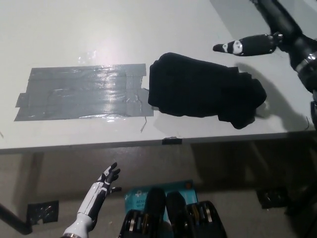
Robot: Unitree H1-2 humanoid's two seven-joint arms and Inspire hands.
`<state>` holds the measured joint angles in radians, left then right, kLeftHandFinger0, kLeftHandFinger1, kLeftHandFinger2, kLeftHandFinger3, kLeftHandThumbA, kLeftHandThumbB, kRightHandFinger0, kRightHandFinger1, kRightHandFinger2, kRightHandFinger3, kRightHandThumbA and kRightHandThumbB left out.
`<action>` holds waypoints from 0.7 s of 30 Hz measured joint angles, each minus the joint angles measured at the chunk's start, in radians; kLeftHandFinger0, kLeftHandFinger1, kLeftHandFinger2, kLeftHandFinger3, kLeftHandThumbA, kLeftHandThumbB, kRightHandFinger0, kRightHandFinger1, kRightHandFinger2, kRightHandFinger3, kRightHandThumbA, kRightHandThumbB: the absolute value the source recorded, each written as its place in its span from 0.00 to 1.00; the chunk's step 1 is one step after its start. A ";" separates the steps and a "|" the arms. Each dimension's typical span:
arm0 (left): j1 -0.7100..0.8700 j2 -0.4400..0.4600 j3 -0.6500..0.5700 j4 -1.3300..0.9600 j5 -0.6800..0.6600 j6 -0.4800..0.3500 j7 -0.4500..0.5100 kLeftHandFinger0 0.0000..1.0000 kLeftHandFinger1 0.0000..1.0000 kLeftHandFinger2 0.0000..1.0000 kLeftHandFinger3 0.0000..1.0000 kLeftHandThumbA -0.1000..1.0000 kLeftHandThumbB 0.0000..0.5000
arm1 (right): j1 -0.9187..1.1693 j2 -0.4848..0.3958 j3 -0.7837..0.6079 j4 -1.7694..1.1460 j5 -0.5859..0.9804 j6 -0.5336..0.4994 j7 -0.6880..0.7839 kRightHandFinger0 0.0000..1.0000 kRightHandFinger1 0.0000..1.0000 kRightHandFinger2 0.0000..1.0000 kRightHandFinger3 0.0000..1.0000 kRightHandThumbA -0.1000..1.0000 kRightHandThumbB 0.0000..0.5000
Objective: A person hands a black t-shirt to the robot and rhe robot picks it up with its right hand and places it on the black spot on the desk infron tof it
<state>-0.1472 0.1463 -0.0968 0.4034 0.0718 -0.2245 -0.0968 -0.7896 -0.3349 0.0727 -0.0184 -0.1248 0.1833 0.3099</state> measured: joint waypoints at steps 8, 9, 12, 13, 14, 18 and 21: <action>0.000 0.000 0.000 0.004 0.000 0.000 0.000 0.85 1.00 1.00 1.00 1.00 1.00 | 0.249 0.016 -0.043 -0.277 0.063 0.004 -0.002 1.00 1.00 1.00 1.00 1.00 0.86; 0.000 0.000 0.000 0.005 0.000 0.000 0.000 0.86 1.00 1.00 1.00 1.00 1.00 | 0.300 0.022 -0.047 -0.316 0.076 0.003 -0.003 1.00 1.00 1.00 1.00 1.00 0.79; 0.001 0.000 0.000 0.006 0.000 0.000 0.000 0.87 1.00 1.00 1.00 1.00 1.00 | 0.406 0.042 -0.049 -0.367 0.100 -0.003 -0.003 1.00 1.00 1.00 1.00 1.00 0.73; 0.004 0.000 0.000 0.006 -0.001 0.000 0.000 0.87 1.00 1.00 1.00 1.00 1.00 | 0.522 0.075 -0.049 -0.390 0.133 -0.007 -0.002 1.00 1.00 1.00 1.00 1.00 0.73; 0.006 0.000 0.000 0.006 0.000 0.000 0.000 0.87 1.00 1.00 1.00 1.00 1.00 | 0.567 0.092 -0.050 -0.388 0.151 -0.007 0.000 1.00 1.00 1.00 1.00 1.00 0.68; 0.013 -0.001 -0.002 0.006 0.000 0.000 0.000 0.86 1.00 1.00 1.00 1.00 1.00 | 0.709 0.164 -0.050 -0.353 0.219 -0.007 0.006 1.00 1.00 1.00 1.00 1.00 0.61; 0.014 0.000 -0.003 0.006 0.000 0.000 0.000 0.86 1.00 1.00 1.00 1.00 1.00 | 0.770 0.222 -0.054 -0.249 0.278 -0.021 0.014 1.00 1.00 1.00 1.00 1.00 0.50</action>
<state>-0.1334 0.1462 -0.0996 0.4091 0.0717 -0.2245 -0.0971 -0.0198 -0.1126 0.0191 -0.2671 0.1534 0.1628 0.3234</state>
